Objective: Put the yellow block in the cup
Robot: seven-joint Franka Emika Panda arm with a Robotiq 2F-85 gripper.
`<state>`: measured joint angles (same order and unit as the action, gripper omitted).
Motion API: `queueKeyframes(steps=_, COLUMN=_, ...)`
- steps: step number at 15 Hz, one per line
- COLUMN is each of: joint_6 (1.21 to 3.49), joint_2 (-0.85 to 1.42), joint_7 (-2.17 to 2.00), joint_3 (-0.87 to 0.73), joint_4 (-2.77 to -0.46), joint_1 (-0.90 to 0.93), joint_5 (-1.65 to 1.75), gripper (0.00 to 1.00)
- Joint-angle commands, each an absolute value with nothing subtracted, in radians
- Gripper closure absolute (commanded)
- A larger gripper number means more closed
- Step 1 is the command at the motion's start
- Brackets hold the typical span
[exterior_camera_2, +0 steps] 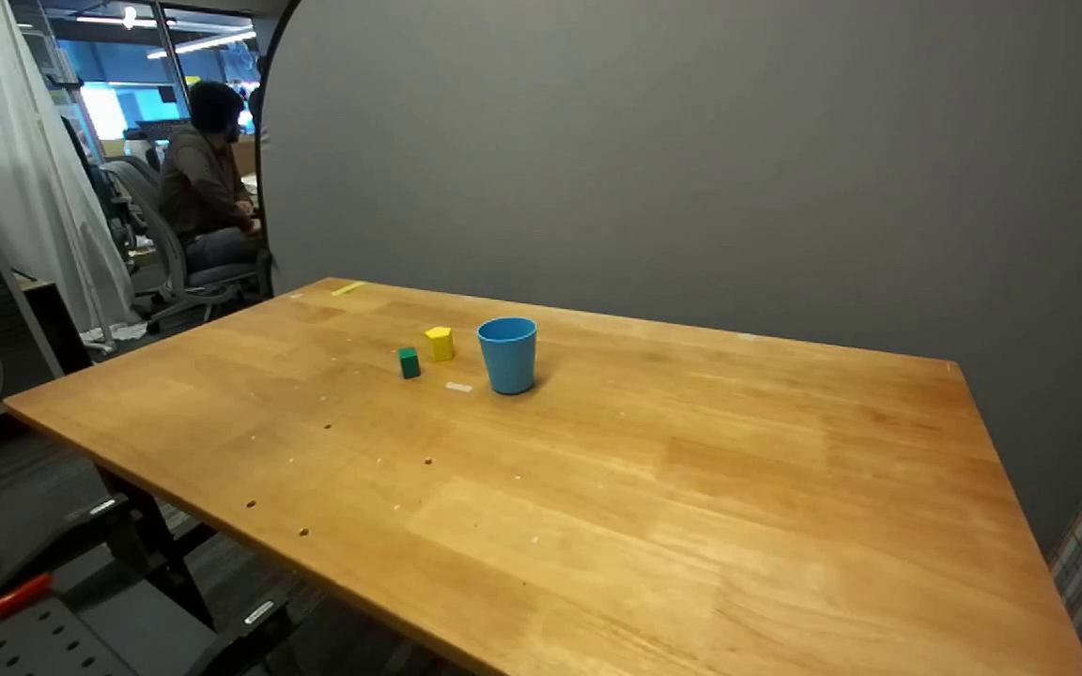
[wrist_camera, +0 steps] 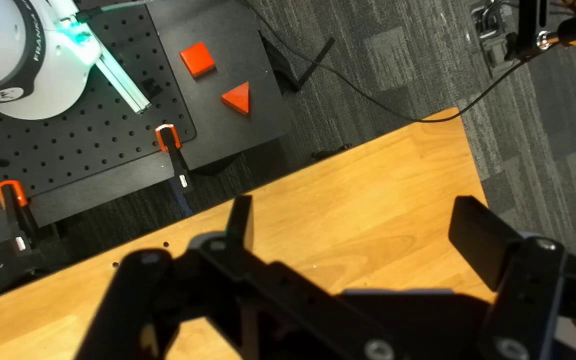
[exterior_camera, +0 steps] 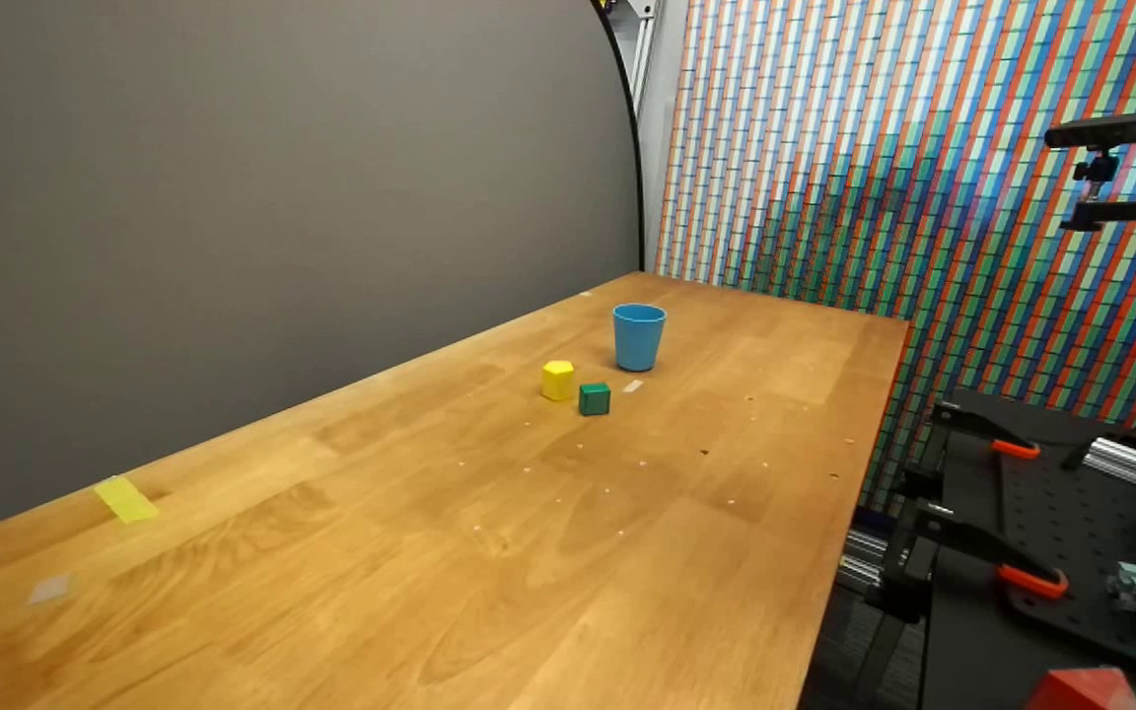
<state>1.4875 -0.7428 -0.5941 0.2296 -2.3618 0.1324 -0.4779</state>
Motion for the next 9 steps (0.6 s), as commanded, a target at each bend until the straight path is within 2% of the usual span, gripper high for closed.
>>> queueKeyframes(steps=1, joint_6=1.477, joint_2=-0.746, joint_7=-0.580, joint_3=0.249, joint_4=-2.358, joint_1=0.102, joint_5=-0.489, gripper=0.00)
queueKeyframes(steps=4, joint_6=1.599, joint_2=-0.695, joint_7=-0.603, joint_3=0.276, joint_4=-2.365, joint_1=0.064, joint_5=-0.484, gripper=0.00)
queueKeyframes(steps=9, joint_6=1.970, joint_2=-0.408, joint_7=-0.660, joint_3=0.357, joint_4=-2.322, joint_1=-0.003, joint_5=-0.397, gripper=0.00)
